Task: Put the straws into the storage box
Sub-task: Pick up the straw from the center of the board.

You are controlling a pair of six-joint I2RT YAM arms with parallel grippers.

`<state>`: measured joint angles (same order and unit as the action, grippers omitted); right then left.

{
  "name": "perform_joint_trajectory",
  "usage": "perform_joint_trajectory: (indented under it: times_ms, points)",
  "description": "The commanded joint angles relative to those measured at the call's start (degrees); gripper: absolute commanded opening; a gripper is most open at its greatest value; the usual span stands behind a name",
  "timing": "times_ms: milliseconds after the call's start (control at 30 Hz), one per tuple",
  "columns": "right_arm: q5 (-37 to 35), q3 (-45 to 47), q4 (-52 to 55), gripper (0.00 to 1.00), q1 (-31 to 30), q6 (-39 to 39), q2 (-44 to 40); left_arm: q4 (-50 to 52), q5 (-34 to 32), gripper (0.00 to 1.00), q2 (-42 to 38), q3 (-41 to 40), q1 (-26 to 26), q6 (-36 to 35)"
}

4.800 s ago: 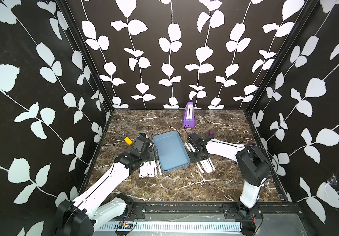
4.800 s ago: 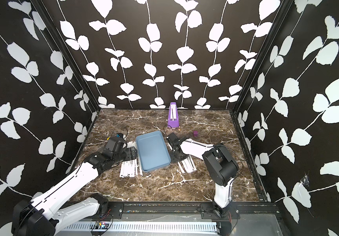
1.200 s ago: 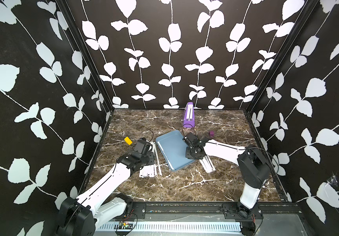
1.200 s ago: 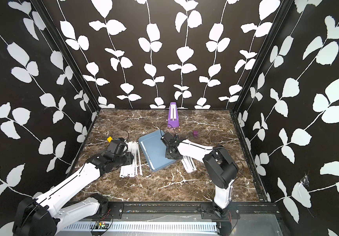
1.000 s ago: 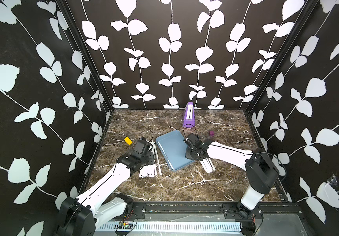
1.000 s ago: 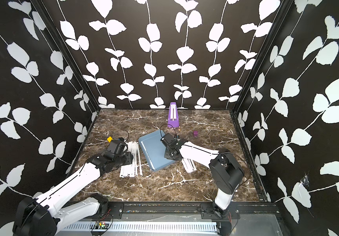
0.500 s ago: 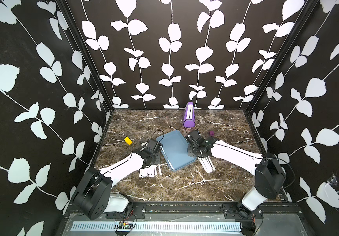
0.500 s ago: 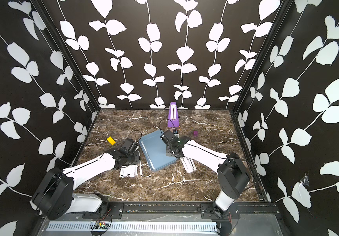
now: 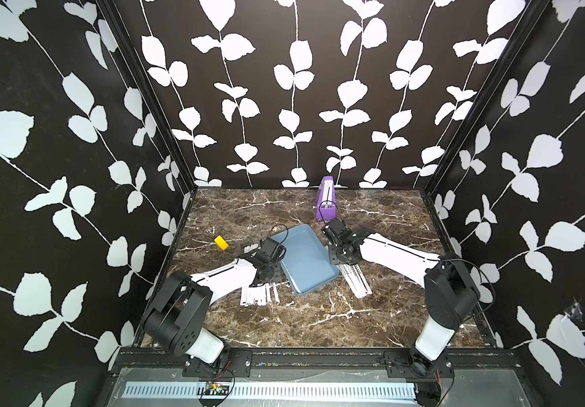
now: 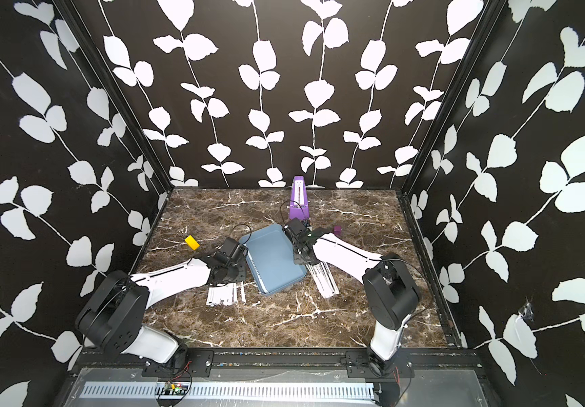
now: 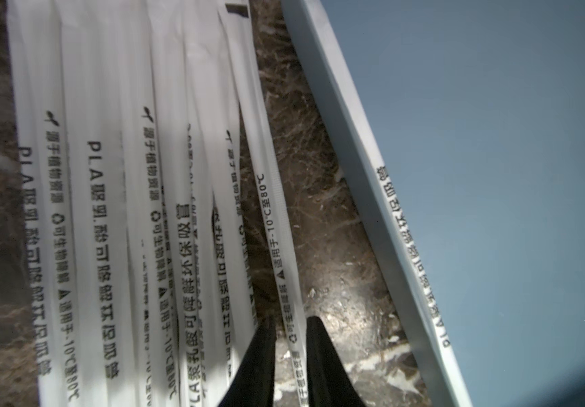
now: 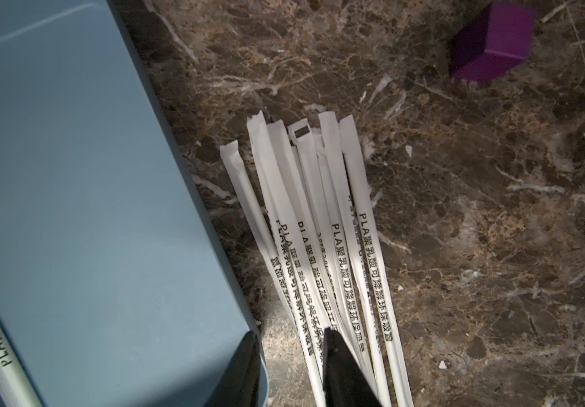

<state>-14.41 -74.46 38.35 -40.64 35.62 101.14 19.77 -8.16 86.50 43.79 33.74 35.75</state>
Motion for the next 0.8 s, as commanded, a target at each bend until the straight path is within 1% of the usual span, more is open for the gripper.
perform_joint_trajectory:
  times_ms: [0,167,300,433,633,700,767]
  points:
    - [-1.37,-2.71,0.00,0.34,0.25,-2.00,0.49,-1.46,-0.27,0.20,0.11,0.51,0.52,-0.82]
    - [-0.96,-4.11,0.68,0.35,0.30,-3.07,2.39,-1.74,-0.28,0.18,2.02,0.43,0.65,-0.71]
    - [-2.31,-5.08,0.87,0.36,0.30,-4.25,3.26,-2.39,0.67,0.16,2.97,-0.48,0.72,-0.46]
    - [-2.46,-6.42,1.20,0.36,0.48,-5.33,4.77,-1.06,0.45,0.15,2.75,-0.35,0.73,-0.62]
    - [-0.54,-8.42,1.58,0.36,0.48,-6.50,6.98,1.21,0.70,0.12,0.87,-1.37,0.72,0.09]
    - [2.48,-8.06,-0.42,0.38,0.48,-7.12,6.33,1.79,0.65,0.10,-0.28,-1.89,0.72,0.28]
    - [7.42,-7.53,-2.84,0.41,0.32,-7.72,5.26,2.34,0.50,0.08,-1.17,-2.00,0.72,0.43]
